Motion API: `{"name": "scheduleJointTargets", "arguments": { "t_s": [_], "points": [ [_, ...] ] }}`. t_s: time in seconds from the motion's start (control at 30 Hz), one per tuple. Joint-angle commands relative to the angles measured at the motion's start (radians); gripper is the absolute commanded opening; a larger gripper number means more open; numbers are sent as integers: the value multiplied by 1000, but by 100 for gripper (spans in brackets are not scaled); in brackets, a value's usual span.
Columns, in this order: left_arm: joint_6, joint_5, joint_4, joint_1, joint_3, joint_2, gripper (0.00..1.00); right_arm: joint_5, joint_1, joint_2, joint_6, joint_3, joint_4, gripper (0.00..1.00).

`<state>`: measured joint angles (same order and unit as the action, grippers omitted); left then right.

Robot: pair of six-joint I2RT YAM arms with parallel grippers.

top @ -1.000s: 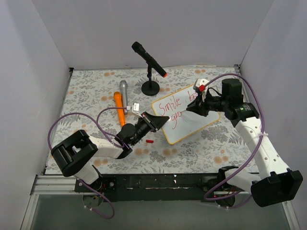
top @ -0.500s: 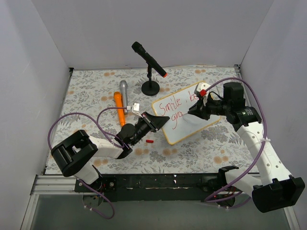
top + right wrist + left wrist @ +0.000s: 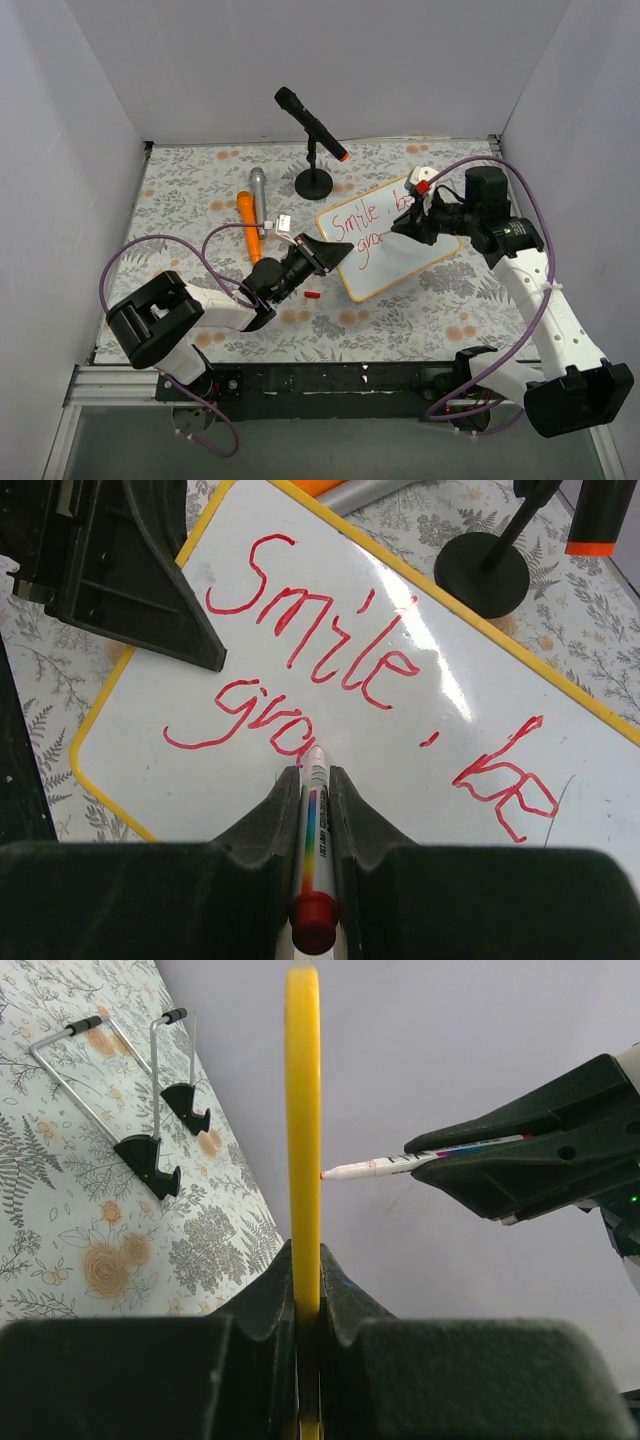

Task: Write a sentence on the whiteboard

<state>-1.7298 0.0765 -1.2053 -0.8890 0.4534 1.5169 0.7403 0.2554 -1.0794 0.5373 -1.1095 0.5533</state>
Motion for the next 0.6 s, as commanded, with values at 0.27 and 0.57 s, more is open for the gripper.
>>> {"name": "scheduleJointTargets", "arguments": {
  "t_s": [0.27, 0.57],
  "points": [
    [-27, -1, -464, 4, 21, -29, 0, -28, -4, -22, -36, -24, -79, 1],
    [-28, 2, -470, 4, 14, -30, 0, -90, -21, -19, -46, -44, -101, 1]
  ]
}}
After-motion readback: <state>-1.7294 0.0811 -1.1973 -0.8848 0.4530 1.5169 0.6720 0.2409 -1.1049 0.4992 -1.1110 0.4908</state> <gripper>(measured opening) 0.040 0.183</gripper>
